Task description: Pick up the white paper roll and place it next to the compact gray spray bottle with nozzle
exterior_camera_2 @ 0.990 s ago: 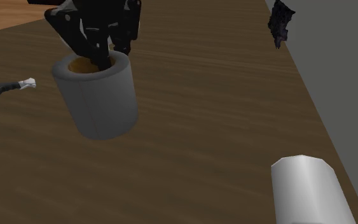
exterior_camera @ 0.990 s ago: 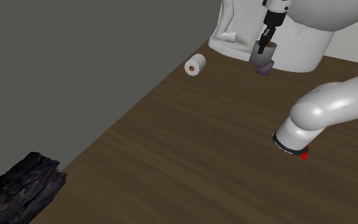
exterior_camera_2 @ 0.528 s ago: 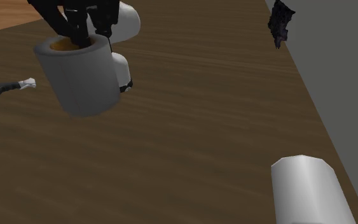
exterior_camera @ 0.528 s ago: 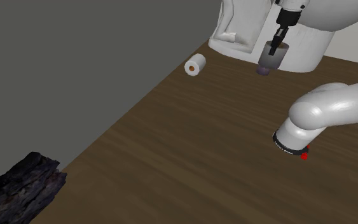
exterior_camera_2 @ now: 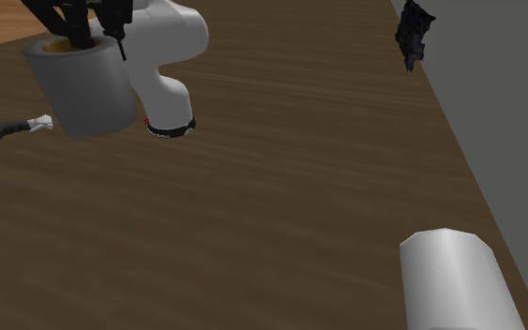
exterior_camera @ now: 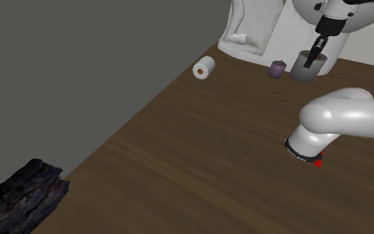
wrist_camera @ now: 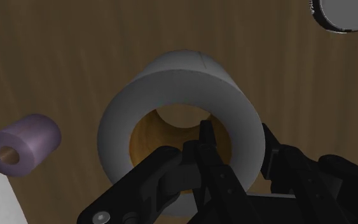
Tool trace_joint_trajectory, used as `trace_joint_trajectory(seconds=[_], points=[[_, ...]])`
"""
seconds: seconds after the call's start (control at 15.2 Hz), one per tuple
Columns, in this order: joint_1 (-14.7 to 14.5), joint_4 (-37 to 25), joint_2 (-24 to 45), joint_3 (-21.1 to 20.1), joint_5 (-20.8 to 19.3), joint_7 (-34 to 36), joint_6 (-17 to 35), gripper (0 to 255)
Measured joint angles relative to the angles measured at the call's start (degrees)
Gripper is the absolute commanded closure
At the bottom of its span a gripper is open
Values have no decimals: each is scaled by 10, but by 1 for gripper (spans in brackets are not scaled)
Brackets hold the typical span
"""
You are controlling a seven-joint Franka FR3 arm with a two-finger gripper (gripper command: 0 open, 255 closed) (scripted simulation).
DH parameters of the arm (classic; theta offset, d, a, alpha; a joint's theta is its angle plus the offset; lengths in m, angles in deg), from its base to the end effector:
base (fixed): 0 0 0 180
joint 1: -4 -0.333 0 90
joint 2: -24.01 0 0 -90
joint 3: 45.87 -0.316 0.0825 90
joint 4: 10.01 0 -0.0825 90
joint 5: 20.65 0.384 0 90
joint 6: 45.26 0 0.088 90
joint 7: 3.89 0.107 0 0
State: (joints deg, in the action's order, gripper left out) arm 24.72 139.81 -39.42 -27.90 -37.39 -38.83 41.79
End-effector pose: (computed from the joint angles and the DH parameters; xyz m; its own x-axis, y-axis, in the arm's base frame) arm 0.1536 -0.1884 0.5316 0.9957 0.0916 -0.0156 0.0917 -0.9958 0.0041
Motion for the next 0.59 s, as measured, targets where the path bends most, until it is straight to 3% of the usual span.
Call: trace_joint_trajectory(seconds=[0.59], points=[[76, 42, -211, 13, -45, -77, -165, 255]])
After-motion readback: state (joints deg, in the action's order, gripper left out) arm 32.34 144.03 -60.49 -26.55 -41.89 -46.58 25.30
